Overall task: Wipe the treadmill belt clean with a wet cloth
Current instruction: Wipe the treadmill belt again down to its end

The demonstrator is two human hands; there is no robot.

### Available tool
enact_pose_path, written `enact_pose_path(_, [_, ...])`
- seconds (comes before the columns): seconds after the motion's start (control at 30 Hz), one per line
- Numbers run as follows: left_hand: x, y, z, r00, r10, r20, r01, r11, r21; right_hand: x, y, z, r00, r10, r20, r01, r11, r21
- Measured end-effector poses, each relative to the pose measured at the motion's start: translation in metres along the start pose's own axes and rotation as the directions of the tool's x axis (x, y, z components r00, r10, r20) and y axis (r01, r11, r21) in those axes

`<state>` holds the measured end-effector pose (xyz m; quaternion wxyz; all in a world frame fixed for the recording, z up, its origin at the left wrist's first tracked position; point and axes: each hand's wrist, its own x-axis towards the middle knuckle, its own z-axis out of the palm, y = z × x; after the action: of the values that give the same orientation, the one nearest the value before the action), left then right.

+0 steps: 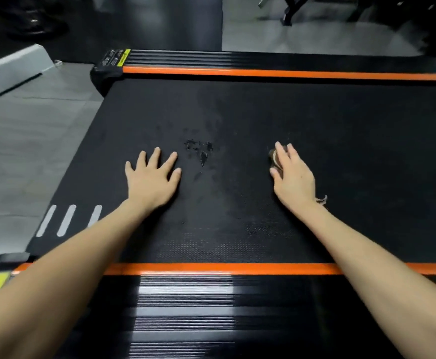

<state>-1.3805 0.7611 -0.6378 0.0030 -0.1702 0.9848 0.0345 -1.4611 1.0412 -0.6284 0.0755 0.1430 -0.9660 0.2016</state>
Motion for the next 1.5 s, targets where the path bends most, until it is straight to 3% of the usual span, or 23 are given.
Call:
enact_pose_path(0.07, [0.006,-0.009,-0.005,0.993,0.083,-0.081,-0.082,0.996,0.019,-0.034,-0.026,0.001,0.975,-0.22,0.032,0.22,0.975,0.013])
enact_pose_path(0.13, [0.016,-0.019,-0.009,0.979,0.154,-0.135,-0.153,0.988,0.02,-0.078,-0.041,0.004,0.894,-0.442,0.072,0.442,0.897,0.027])
enact_pose_path(0.27, [0.041,-0.037,-0.004,0.979,0.196,-0.052,-0.196,0.981,0.004,-0.074,-0.033,-0.001,0.81,-0.564,0.164,0.572,0.82,-0.007])
enact_pose_path(0.33, [0.046,-0.041,0.003,0.981,0.194,-0.023,-0.194,0.981,-0.018,-0.048,-0.029,0.003,0.917,-0.395,0.066,0.396,0.918,-0.016])
enact_pose_path(0.37, [0.046,-0.041,0.005,0.981,0.194,-0.026,-0.194,0.981,-0.026,-0.036,-0.033,0.006,0.98,-0.199,0.001,0.199,0.979,0.033])
enact_pose_path(0.43, [0.044,-0.039,0.008,0.98,0.195,-0.034,-0.196,0.98,-0.039,-0.022,-0.044,0.017,0.982,0.172,-0.083,-0.165,0.982,0.091])
enact_pose_path(0.47, [0.043,-0.038,0.008,0.98,0.194,-0.038,-0.196,0.98,-0.041,-0.02,-0.05,0.021,0.968,0.223,-0.116,-0.218,0.974,0.054])
enact_pose_path(0.73, [0.042,-0.041,0.003,0.974,0.223,-0.044,-0.225,0.973,-0.053,-0.053,-0.08,0.033,0.983,0.152,-0.102,-0.169,0.969,-0.181])
enact_pose_path(0.87, [0.043,-0.044,0.003,0.971,0.235,-0.034,-0.237,0.968,-0.081,-0.05,-0.078,0.034,0.985,0.114,-0.128,-0.136,0.973,-0.185])
enact_pose_path(1.07, [0.059,-0.061,-0.004,0.969,0.204,-0.137,-0.226,0.958,-0.176,-0.043,-0.063,0.023,0.992,-0.121,-0.044,0.111,0.978,-0.178])
enact_pose_path(1.17, [0.077,-0.076,-0.007,0.984,0.171,-0.055,-0.175,0.981,-0.081,-0.022,-0.046,0.02,0.975,-0.223,-0.022,0.219,0.969,-0.113])
enact_pose_path(1.27, [0.08,-0.079,-0.001,0.99,0.142,0.011,-0.141,0.99,-0.028,0.014,-0.037,0.032,0.986,-0.143,-0.081,0.137,0.988,-0.075])
enact_pose_path(1.4, [0.079,-0.077,0.004,0.991,0.129,-0.048,-0.13,0.991,-0.031,0.07,-0.061,0.054,0.959,0.209,-0.192,-0.213,0.977,-0.001])
enact_pose_path(1.43, [0.079,-0.077,0.004,0.991,0.122,-0.058,-0.124,0.992,-0.035,0.077,-0.072,0.059,0.955,0.22,-0.199,-0.222,0.975,0.016])
enact_pose_path(1.5, [0.079,-0.075,0.003,0.991,0.114,-0.064,-0.117,0.992,-0.04,0.069,-0.096,0.066,0.978,0.067,-0.195,-0.059,0.997,0.049])
